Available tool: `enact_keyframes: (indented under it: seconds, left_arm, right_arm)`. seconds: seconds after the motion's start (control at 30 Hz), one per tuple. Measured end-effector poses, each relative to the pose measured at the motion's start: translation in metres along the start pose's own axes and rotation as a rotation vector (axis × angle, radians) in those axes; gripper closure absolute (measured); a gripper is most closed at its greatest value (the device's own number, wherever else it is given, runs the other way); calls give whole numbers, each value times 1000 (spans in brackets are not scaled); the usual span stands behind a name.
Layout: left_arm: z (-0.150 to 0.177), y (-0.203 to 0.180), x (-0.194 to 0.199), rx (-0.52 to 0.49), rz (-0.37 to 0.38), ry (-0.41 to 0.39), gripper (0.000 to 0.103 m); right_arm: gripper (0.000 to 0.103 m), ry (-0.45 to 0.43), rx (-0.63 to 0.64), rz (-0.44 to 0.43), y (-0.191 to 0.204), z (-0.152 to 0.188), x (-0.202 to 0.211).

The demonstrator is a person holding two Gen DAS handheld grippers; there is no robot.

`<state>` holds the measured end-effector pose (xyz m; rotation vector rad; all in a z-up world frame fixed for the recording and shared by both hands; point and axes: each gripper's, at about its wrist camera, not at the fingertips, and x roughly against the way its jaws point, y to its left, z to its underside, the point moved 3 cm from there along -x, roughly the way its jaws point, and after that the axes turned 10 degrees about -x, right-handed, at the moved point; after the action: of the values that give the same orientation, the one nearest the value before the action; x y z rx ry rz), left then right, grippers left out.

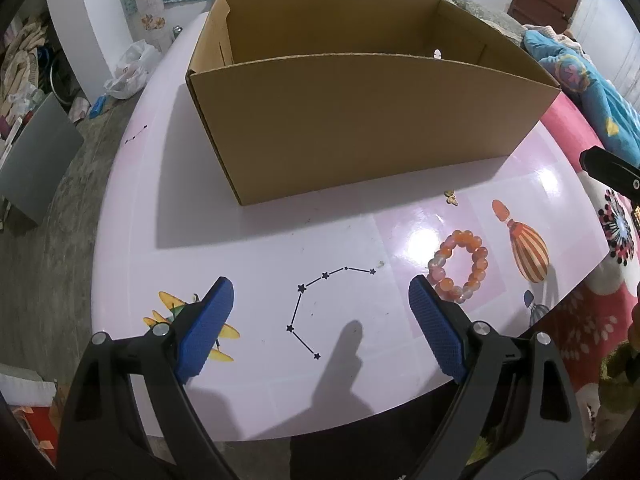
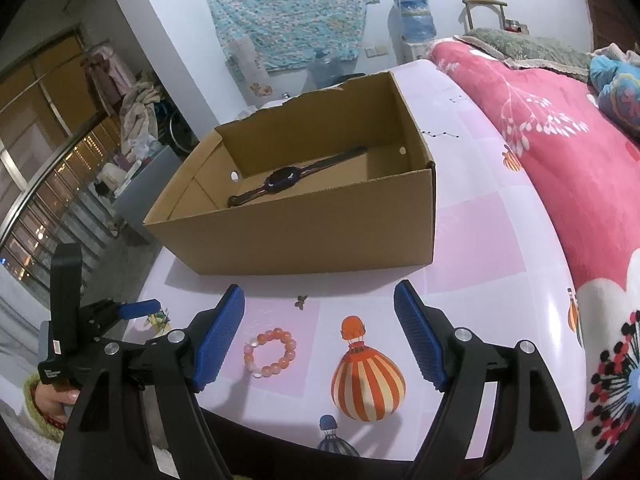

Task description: Organize jewelry

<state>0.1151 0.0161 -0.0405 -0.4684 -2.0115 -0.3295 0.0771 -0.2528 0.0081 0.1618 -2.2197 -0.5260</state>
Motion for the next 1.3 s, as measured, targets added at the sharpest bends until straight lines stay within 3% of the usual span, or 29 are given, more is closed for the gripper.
enact_keyframes:
  seconds: [0.4, 0.63, 1.3]
  left_arm:
    - [0, -2, 0, -8, -7, 4, 17]
    - [0, -8, -3, -2, -31, 17, 17]
    - [1, -13, -30, -3, -96, 100, 17]
  right_arm:
    - [28, 3, -10, 6, -4, 1, -3]
    - [28, -2, -4, 89, -12, 5, -4]
    - [28, 82, 16, 147, -11, 20, -31]
